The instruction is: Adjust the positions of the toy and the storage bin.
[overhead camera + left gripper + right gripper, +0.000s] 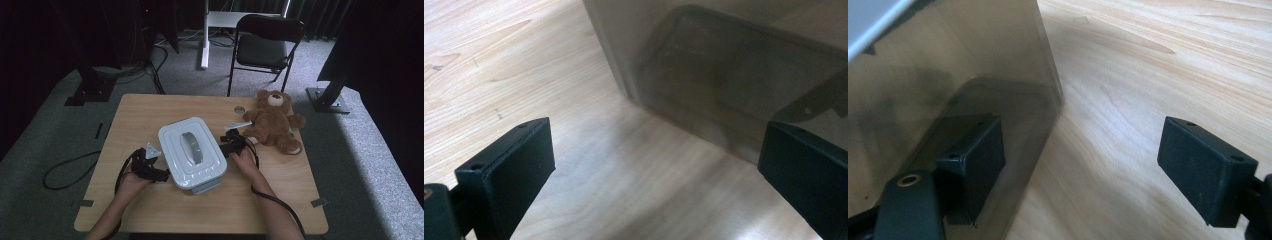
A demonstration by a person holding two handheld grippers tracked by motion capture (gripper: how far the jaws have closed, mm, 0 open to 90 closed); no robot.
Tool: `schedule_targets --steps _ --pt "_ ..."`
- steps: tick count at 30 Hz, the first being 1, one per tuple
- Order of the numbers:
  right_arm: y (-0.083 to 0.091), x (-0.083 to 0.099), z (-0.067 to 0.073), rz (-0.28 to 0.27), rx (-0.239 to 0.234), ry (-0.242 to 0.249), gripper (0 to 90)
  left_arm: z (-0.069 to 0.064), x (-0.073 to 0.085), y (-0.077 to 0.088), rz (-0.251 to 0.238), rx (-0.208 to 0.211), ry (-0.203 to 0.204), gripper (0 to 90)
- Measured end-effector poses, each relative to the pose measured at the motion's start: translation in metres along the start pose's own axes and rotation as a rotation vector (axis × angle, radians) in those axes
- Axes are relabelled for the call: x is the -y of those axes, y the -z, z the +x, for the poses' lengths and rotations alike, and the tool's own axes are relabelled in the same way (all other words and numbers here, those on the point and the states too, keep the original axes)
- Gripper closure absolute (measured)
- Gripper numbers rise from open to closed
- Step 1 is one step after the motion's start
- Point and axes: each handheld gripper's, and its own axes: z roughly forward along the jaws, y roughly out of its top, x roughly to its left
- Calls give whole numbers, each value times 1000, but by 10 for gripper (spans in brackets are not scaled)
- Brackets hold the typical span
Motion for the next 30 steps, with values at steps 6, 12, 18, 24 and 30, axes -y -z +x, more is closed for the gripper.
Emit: schedule_targets --steps 6,12,18,24,30 --pt "17 13 5 -15 30 36 182 -20 5 4 -7 54 -14 22" --pt "31 23 8 -28 54 63 188 -37 8 7 -2 90 -39 22" --pt "38 31 7 -34 59 61 162 -42 14 5 -9 106 -42 22" --pt "41 39 8 -24 77 87 134 -34 22 4 -1 118 -12 23" --pt "52 51 6 -44 111 86 132 -20 34 10 -8 96 28 22"
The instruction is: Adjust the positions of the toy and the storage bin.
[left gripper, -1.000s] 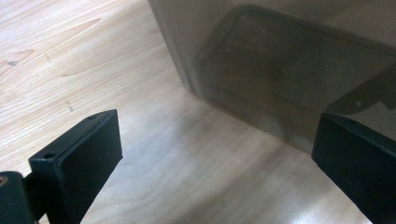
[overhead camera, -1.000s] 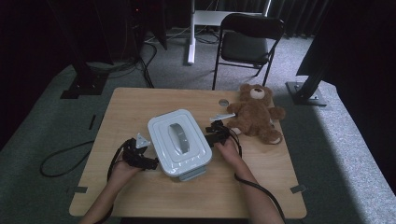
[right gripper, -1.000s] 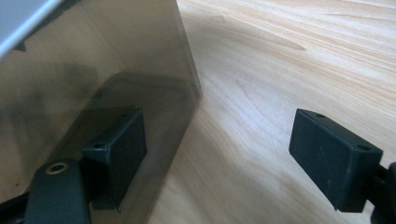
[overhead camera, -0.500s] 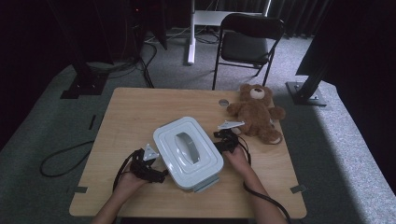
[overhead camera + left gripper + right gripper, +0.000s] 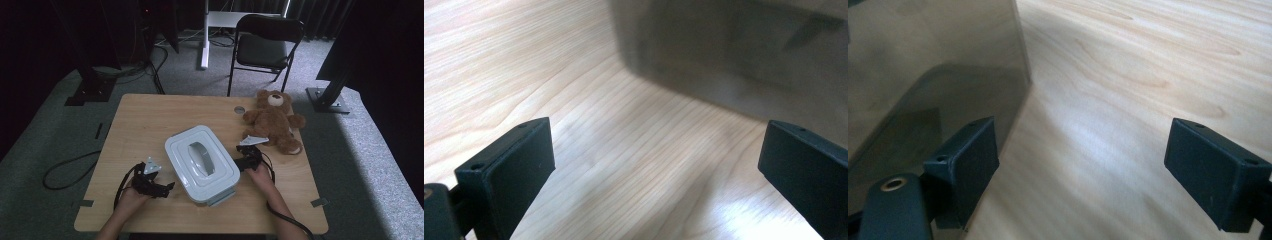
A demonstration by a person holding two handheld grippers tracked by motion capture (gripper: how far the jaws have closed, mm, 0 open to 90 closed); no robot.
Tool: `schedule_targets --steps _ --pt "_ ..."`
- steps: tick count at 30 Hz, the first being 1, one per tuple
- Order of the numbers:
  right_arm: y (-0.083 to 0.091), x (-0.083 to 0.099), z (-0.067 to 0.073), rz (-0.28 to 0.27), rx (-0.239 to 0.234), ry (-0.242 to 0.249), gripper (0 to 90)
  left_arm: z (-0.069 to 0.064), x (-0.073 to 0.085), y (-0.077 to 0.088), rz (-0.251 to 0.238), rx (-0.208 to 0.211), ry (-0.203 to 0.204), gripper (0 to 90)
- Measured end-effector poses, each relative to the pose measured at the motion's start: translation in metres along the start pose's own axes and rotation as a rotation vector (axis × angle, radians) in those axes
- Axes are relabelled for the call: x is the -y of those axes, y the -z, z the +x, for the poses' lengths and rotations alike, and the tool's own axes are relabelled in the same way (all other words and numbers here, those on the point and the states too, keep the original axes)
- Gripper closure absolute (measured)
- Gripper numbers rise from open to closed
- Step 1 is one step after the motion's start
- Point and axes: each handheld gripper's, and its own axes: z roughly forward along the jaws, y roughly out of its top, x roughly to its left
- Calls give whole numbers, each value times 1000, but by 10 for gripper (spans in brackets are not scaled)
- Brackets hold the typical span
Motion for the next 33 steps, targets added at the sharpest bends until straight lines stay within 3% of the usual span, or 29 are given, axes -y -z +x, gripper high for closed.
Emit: schedule_targets --steps 1,5,7,11,14,16,20,23,29,33 --pt "2 2 0 4 4 2 132 0 0 0 0 0 0 22" --pt "12 12 0 31 33 31 131 15 12 8 -30 -16 61 22" --pt "18 17 -1 21 35 28 130 21 17 11 -35 -22 79 22" --pt "31 30 -3 -13 87 30 126 31 23 16 -25 -24 105 23" --pt "41 39 -4 -37 135 34 126 37 28 18 -16 -52 120 23" --pt "46 44 -6 -25 153 32 126 41 32 19 -6 -68 130 22" --pt "58 56 -10 -24 159 3 126 50 39 23 11 -170 157 22" --pt "67 66 -12 -34 176 -25 126 57 44 26 -1 -179 200 22" --pt "87 83 -14 -33 233 -66 126 63 50 30 14 -181 189 22" --pt "97 91 -13 -40 288 -87 126 67 54 33 -3 -164 212 22"
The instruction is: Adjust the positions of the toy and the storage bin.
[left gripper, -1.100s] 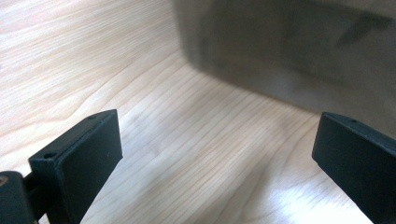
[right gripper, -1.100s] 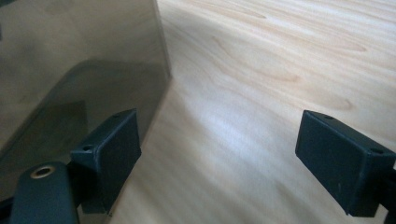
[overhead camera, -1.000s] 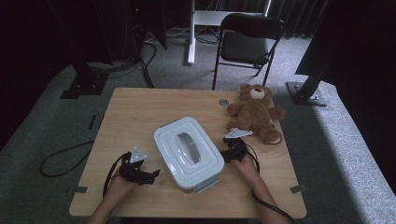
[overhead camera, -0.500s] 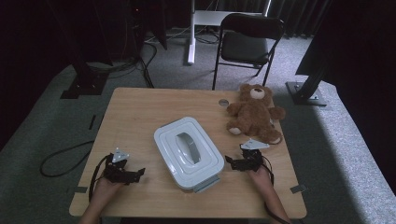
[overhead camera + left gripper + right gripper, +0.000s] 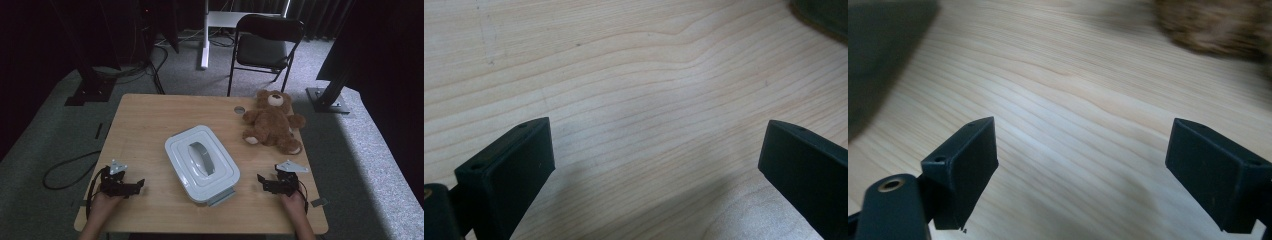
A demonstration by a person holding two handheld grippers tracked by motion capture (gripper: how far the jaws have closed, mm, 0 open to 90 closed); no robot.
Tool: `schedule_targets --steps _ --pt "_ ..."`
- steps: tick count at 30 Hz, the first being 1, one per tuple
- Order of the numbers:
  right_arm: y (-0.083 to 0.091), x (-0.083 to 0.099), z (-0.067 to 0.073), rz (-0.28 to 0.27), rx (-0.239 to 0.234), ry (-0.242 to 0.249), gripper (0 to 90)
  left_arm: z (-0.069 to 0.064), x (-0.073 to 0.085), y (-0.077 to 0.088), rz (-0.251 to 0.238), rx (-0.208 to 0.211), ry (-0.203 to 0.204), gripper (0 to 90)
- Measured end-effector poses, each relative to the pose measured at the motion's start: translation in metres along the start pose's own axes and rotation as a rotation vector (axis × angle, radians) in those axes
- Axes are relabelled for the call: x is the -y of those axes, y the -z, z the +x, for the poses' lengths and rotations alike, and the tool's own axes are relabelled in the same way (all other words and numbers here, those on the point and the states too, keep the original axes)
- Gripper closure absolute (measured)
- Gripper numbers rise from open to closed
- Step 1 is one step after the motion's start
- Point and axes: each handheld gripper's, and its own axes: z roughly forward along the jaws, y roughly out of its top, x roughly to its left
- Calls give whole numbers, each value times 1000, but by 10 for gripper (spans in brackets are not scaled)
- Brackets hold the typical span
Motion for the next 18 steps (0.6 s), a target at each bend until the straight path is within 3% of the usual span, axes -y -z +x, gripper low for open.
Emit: schedule_targets --steps 1,3,6,8,13,18 --pt "5 4 -1 1 52 -15 126 2 1 0 2 0 3 22" --pt "11 9 -4 5 107 -35 125 4 2 0 19 -4 -1 22" --pt "18 16 -10 2 157 -100 124 7 4 0 26 -5 0 22" --pt "22 20 -13 15 193 -116 124 8 5 -1 24 -9 13 22" --pt "26 28 -15 48 226 -134 124 10 6 0 30 -27 25 22" --pt "24 28 -16 90 242 -145 124 13 7 3 14 -83 13 22"
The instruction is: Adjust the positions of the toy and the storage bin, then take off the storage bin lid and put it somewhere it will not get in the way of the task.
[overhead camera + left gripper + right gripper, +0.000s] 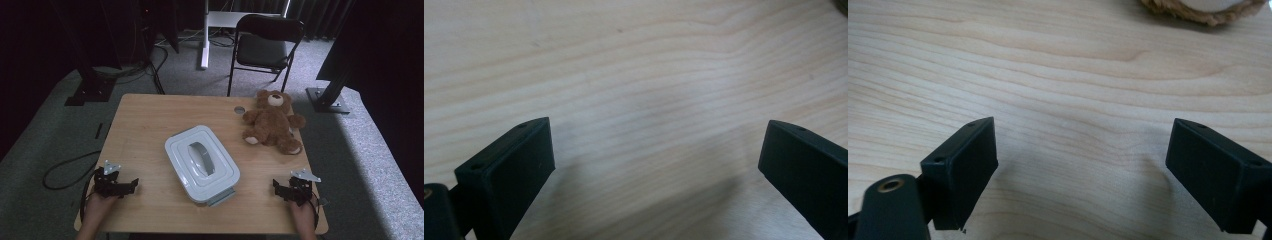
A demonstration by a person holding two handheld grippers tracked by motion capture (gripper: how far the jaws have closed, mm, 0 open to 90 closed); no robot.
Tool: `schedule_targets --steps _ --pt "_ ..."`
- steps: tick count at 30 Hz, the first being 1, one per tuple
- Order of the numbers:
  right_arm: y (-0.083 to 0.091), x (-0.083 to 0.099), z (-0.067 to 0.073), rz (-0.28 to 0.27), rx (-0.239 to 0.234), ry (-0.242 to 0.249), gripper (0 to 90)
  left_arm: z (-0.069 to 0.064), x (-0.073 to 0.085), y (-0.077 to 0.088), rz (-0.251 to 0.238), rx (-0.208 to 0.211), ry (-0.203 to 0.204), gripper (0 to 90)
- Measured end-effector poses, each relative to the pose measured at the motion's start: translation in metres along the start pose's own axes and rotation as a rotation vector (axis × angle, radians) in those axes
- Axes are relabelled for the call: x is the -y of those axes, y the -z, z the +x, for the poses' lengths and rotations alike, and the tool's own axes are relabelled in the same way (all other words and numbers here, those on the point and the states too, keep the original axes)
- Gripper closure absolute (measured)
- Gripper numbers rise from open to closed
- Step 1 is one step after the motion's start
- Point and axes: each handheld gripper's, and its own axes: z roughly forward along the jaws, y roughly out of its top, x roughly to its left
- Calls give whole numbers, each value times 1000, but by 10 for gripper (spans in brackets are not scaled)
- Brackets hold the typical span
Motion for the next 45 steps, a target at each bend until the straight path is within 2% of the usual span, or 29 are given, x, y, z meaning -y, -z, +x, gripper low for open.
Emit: schedule_targets --steps 3,4,5,7,9,11,15,17,18,20,21,23,28,34,36,42,45 --pt "-2 -1 0 25 8 -15 121 4 0 3 5 20 20 22" --pt "-2 -1 0 27 15 -13 121 6 0 5 1 38 45 22" --pt "-2 -1 0 27 15 -13 121 6 0 5 1 38 45 22" --pt "-3 -1 0 30 19 -10 120 7 -1 8 -23 72 53 22" --pt "-3 -1 0 29 19 -10 120 7 -3 11 -14 80 65 22" --pt "-3 -1 0 29 19 -8 119 6 -5 13 -3 71 63 22" --pt "-3 -1 0 30 19 -8 119 5 -8 16 16 107 78 22" --pt "-3 -1 0 30 19 -8 119 4 -9 17 36 105 70 23" --pt "-3 -1 0 30 19 -8 119 -1 -11 18 64 90 31 23" --pt "-3 -1 0 30 19 -8 119 -6 -12 20 73 81 0 22" --pt "-3 -2 0 30 19 -8 119 -9 -13 22 70 91 -9 22" --pt "-3 -2 1 30 17 -7 119 -10 -13 23 66 99 -12 22" --pt "-4 -2 1 29 16 -7 119 -20 -25 36 32 132 -25 22" --pt "-4 -2 1 29 16 -6 119 -38 -42 50 -2 184 -85 22" --pt "-4 -2 1 30 16 -7 119 -45 -48 54 -15 186 -104 23" --pt "-4 -2 1 30 16 -7 119 -60 -66 63 -45 195 -124 23" --pt "-4 -2 1 29 15 -9 119 -66 -73 68 -67 213 -139 23"
